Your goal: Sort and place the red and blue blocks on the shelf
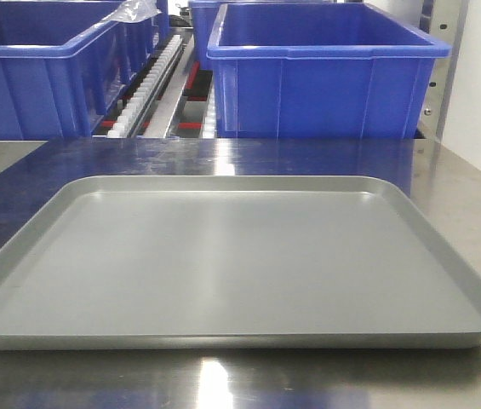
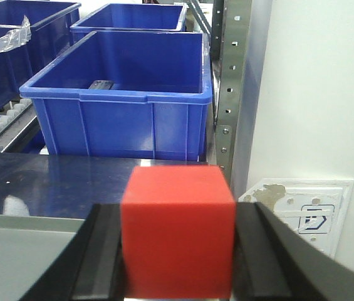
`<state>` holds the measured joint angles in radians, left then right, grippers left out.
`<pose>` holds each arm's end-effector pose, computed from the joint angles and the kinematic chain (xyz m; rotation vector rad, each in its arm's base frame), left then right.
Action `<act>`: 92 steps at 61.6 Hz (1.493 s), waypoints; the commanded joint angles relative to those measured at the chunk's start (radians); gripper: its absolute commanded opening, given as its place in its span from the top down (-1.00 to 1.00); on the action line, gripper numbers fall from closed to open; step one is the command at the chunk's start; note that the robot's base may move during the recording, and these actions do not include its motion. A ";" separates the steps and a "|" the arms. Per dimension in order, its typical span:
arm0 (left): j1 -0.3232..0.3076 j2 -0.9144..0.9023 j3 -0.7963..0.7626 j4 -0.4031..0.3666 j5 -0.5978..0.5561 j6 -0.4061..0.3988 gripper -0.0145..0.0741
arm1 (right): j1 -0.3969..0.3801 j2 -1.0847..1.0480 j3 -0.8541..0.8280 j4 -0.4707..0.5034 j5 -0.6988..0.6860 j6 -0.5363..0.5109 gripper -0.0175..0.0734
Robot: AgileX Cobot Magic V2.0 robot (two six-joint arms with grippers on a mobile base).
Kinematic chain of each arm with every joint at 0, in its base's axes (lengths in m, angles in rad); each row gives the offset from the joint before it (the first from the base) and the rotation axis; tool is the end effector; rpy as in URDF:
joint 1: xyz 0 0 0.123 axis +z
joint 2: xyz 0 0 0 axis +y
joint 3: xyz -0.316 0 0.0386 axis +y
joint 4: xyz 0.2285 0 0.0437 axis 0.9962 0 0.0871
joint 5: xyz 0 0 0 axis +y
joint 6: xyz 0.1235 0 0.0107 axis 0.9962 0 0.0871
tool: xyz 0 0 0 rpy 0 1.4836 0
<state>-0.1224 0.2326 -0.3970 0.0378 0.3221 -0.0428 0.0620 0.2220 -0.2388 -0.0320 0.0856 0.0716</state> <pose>0.0432 -0.0038 0.3051 0.0856 1.6396 -0.0891 0.0519 0.0029 0.2800 -0.0151 1.5528 0.0783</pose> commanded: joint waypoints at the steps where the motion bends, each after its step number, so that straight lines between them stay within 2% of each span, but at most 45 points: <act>1: 0.026 0.007 -0.029 0.008 -0.137 -0.007 0.38 | -0.005 0.008 -0.027 -0.001 -0.095 -0.005 0.45; 14: 0.095 0.007 -0.029 0.008 -0.149 -0.007 0.38 | -0.005 0.008 -0.027 -0.001 -0.095 -0.005 0.45; 20: 0.094 0.007 -0.029 0.000 -0.149 -0.007 0.38 | -0.005 0.008 -0.027 -0.001 -0.095 -0.005 0.45; 25: 0.094 0.007 -0.029 -0.038 -0.149 -0.007 0.38 | -0.005 0.008 -0.027 -0.001 -0.095 -0.005 0.45; 92: 0.094 0.007 -0.029 -0.038 -0.149 -0.007 0.38 | -0.005 0.008 -0.027 -0.001 -0.095 -0.005 0.45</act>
<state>-0.0278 0.2326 -0.3970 0.0082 0.2667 -0.0428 0.0620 0.2220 -0.2376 -0.0320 0.0856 0.0716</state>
